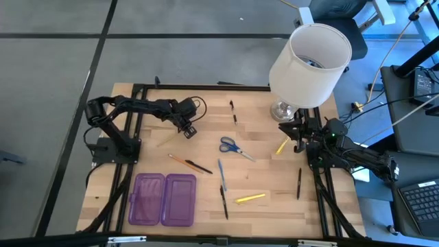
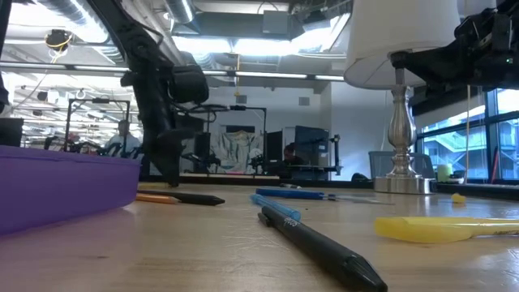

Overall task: Pick & place school supplies into a supply box
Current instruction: Put the yellow pencil into the violet box

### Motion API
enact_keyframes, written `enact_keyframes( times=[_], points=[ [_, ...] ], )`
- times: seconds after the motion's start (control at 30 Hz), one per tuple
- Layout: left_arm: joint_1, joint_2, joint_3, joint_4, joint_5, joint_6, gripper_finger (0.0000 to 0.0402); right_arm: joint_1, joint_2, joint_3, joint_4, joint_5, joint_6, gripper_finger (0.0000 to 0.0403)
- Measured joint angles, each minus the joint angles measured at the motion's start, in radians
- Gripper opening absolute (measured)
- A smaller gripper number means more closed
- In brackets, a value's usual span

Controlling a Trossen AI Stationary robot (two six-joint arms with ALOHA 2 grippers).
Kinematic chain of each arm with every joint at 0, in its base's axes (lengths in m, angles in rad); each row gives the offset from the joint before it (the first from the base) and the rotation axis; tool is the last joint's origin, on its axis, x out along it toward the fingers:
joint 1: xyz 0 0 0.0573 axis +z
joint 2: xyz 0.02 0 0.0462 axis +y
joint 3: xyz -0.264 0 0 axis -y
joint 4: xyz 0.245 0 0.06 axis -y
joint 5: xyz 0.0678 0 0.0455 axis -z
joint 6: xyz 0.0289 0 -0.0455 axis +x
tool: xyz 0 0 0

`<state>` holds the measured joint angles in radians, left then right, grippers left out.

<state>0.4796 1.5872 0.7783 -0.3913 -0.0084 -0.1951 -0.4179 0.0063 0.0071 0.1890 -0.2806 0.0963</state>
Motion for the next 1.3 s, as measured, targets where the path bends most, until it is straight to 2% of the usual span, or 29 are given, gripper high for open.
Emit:
enact_keyframes(
  times=[0.17, 0.33, 0.73, 0.87, 1.17, 1.3],
  points=[
    [-0.003, -0.054, 0.004, 0.006, -0.010, 0.000, 0.0007, 0.000, 0.000, 0.000, 0.000, 0.000, 0.000, 0.0060],
    [-0.003, -0.085, 0.004, 0.014, 0.041, 0.000, 0.0005, 0.000, 0.000, 0.000, 0.000, 0.000, 0.000, 0.0060],
    [-0.002, -0.089, 0.006, -0.004, 0.055, 0.000, 0.0004, 0.000, 0.000, 0.000, 0.000, 0.001, -0.048, 0.0060],
    [-0.002, -0.089, 0.008, -0.033, 0.056, -0.002, 0.0004, 0.000, 0.000, 0.000, 0.000, 0.051, -0.053, 0.0060],
    [0.002, -0.090, 0.194, -0.236, 0.055, -0.002, 0.0004, -0.001, 0.000, 0.000, 0.000, 0.080, -0.058, 0.0060],
    [-0.019, -0.090, 0.288, -0.350, 0.051, -0.058, 0.0003, -0.001, 0.000, 0.000, 0.000, 0.080, -0.082, 0.0060]
  ],
)
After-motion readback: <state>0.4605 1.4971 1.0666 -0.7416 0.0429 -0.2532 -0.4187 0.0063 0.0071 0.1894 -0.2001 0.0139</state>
